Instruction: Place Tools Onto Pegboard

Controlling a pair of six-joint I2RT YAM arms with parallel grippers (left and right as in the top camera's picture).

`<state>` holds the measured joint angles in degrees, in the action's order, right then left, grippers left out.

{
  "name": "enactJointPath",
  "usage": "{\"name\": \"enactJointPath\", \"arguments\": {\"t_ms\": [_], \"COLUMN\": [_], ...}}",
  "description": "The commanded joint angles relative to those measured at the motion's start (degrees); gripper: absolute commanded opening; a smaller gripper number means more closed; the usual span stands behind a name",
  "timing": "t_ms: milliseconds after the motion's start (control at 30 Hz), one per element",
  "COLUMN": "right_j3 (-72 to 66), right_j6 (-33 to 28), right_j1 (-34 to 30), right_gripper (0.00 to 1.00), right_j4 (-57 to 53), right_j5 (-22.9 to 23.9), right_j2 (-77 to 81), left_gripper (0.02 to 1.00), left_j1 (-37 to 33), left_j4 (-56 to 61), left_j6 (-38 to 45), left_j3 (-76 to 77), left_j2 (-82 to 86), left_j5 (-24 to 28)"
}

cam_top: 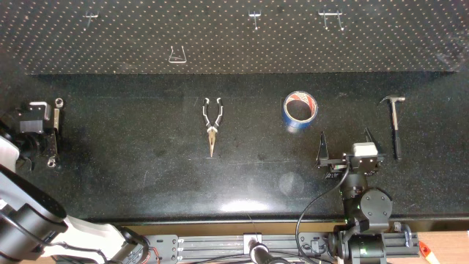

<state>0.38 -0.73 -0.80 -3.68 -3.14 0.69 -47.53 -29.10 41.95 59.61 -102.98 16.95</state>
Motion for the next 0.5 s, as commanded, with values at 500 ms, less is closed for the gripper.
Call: {"name": "enactJointPath", "arguments": {"t_ms": [500], "right_j3": [-0.2], "right_j6": [0.7], "right_j1": [-0.3], "right_gripper": [0.991], "right_j4": [-0.3], "right_j5": [-0.3], "right_j2": [-0.6], "left_gripper": [0.029], "left_j1": [-0.1], "left_j4": [-0.9], "left_j6": [-0.2], "left_j3": [0.8], "left_j2": [-0.3], "left_j5": [-0.2]}}
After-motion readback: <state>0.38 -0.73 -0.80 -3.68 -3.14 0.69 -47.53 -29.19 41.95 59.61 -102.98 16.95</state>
